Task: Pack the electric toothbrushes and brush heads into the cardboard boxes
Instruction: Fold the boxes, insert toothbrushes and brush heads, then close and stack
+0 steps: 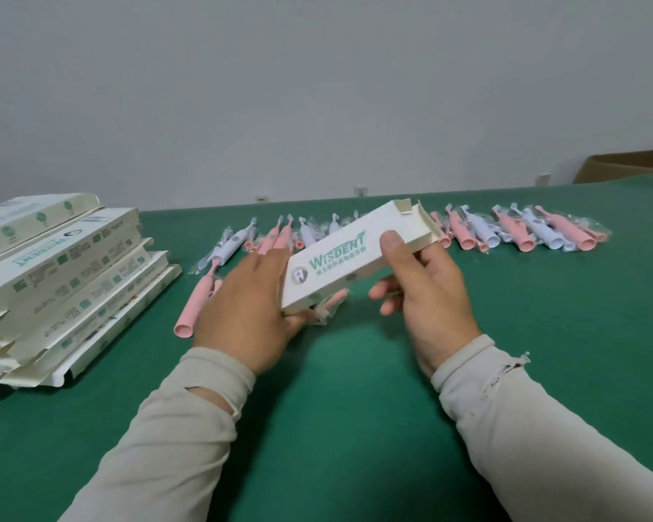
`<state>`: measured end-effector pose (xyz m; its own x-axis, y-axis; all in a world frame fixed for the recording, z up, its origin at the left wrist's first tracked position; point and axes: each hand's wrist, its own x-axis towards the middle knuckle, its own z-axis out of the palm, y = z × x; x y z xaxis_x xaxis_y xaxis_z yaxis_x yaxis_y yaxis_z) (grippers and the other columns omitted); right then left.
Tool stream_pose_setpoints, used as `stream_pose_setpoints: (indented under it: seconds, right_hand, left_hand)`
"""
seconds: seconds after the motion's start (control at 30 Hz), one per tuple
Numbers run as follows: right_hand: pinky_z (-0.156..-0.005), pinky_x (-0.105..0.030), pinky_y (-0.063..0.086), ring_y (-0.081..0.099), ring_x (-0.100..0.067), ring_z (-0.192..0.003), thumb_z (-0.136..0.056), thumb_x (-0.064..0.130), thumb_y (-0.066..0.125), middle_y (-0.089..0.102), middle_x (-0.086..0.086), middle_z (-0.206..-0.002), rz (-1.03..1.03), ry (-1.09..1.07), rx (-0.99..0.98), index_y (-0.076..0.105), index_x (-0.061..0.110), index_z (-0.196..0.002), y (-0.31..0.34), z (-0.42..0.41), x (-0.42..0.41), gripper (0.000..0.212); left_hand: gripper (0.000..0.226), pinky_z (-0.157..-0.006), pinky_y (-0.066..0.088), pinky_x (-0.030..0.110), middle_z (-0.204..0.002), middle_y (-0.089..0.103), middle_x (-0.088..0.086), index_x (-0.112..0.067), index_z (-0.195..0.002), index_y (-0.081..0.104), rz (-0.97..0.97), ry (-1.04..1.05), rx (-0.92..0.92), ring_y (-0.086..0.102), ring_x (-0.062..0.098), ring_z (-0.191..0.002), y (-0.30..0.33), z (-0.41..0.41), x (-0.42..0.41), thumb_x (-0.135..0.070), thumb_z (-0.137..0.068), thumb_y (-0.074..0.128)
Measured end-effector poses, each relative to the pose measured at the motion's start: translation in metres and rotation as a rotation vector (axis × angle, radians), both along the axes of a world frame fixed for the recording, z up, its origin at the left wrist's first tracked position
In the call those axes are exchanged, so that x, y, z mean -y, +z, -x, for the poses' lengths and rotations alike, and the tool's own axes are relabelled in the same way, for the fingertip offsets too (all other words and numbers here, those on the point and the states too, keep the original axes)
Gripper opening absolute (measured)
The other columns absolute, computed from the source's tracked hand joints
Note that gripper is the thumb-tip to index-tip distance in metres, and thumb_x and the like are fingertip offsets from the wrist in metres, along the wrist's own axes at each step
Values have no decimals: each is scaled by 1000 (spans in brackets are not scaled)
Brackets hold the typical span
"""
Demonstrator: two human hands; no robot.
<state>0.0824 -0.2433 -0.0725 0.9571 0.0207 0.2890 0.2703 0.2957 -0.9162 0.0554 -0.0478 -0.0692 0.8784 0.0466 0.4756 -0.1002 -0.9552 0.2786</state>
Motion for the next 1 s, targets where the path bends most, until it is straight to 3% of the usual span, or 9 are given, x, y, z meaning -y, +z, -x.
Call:
stream_pose_setpoints:
  seconds: [0.17, 0.23, 0.33, 0.4, 0.47, 0.63, 0.8, 0.9, 1.0]
  right_hand:
    - [-47, -20, 49, 63, -11, -58, -87, 28, 77, 77, -2, -83, -115, -1, -157, 70, 17, -97, 0, -1, 2, 17]
    - [-51, -22, 53, 64, -12, -59, -86, 26, 78, 75, -5, -81, -172, 92, -231, 69, 12, -96, -1, 1, -1, 20]
    - [-57, -24, 56, 70, -14, -68, -89, 31, 74, 77, -6, -90, -171, 203, -275, 67, 12, -104, -4, 1, -5, 25]
    - [-56, -24, 55, 68, -9, -66, -94, 24, 67, 76, -3, -90, 18, 57, -218, 65, 20, -102, -9, -5, -3, 10]
    - [-64, -30, 54, 62, -5, -65, -94, 17, 60, 70, 7, -90, 419, -166, -81, 61, 28, -103, -17, -10, 2, 14]
    - [-112, -36, 37, 43, -15, -126, -90, 8, 49, 50, 14, -143, 1185, -43, 322, 45, 35, -141, -32, -12, -6, 58]
    - [-121, -38, 20, 27, -20, -143, -83, -3, 52, 40, 10, -155, 1338, 38, 552, 48, 33, -140, -25, -12, -40, 68]
    - [-116, -45, 32, 37, -29, -134, -82, 0, 54, 48, 2, -139, 1408, 61, 533, 55, 37, -121, -21, -11, -49, 53]
    - [-109, -41, 35, 42, -23, -122, -86, 5, 55, 55, 6, -121, 1500, 48, 657, 60, 33, -115, -17, -9, -49, 40]
  left_hand:
    - [79, -86, 48, 41, -115, 49, -7, -30, -127, 43, -27, -14, -85, 48, 18, -104, -1, 2, -3, -76, -67, 65]
    - [83, -87, 49, 43, -113, 50, -6, -29, -122, 47, -67, -13, -77, 49, 19, -103, 0, 4, -1, -90, -66, 48]
    - [64, -75, 52, 42, -100, 58, -8, -31, -103, 54, 54, -24, -31, 56, 20, -91, 5, 3, -9, -84, -67, 54]
    - [56, -74, 55, 43, -100, 60, -5, -30, -103, 56, 217, 73, 68, 59, 21, -90, 9, -2, -22, -74, -70, 65]
    - [55, -79, 52, 45, -103, 56, -3, -28, -109, 55, 276, 184, 163, 55, 25, -96, 10, -7, -31, -67, -74, 70]
    - [43, -74, 51, 42, -101, 50, -4, -37, -104, 44, 312, 283, 172, 53, 26, -95, 1, -6, -30, -64, -78, 66]
    - [49, -68, 46, 37, -101, 54, 0, -29, -111, 50, 266, 340, 223, 53, 26, -91, -1, -4, -28, -63, -78, 63]
    - [48, -67, 38, 35, -102, 56, 3, -27, -112, 52, 257, 319, 218, 51, 27, -91, -3, -1, -30, -60, -79, 65]
    - [46, -67, 39, 36, -101, 56, 2, -27, -109, 52, 298, 314, 217, 51, 27, -90, -2, 1, -31, -60, -79, 66]
